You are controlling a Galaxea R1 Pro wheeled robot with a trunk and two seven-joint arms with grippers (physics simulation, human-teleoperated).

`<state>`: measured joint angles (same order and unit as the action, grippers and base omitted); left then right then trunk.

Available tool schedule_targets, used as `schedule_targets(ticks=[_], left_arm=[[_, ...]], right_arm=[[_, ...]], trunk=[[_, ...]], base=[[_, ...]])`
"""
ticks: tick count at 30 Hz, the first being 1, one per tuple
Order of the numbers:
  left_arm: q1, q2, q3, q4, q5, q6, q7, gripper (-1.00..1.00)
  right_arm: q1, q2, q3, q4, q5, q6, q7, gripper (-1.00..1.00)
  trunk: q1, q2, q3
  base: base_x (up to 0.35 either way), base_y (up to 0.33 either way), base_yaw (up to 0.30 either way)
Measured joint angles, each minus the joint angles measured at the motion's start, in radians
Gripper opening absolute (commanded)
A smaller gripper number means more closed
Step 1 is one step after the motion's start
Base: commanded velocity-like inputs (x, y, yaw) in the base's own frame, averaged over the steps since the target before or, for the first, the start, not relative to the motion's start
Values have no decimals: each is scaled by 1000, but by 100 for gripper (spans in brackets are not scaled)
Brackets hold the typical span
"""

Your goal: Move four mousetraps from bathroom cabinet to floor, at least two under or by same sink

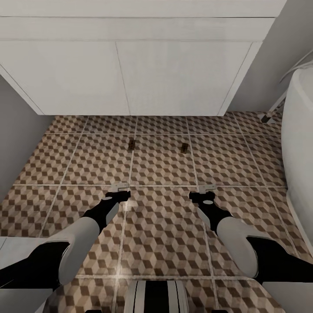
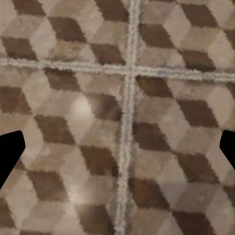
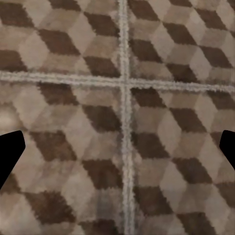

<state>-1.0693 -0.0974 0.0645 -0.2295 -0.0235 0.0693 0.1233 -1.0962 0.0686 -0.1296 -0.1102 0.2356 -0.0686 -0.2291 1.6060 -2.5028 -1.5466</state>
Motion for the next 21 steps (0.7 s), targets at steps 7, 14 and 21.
schedule_targets(ticks=[7,14,21], left_arm=[[0,0,0,1,-1,0,0,100],[0,2,0,1,-1,0,0,100],[0,3,0,1,-2,1,0,100]], right_arm=[[0,0,0,0,-1,0,0,100],[0,0,0,0,-1,0,1,100],[0,0,0,0,-1,0,1,100]], trunk=[[-2,1,15],[-5,3,42],[-25,38,66]], base=[[0,0,0],[0,0,0],[0,0,0]])
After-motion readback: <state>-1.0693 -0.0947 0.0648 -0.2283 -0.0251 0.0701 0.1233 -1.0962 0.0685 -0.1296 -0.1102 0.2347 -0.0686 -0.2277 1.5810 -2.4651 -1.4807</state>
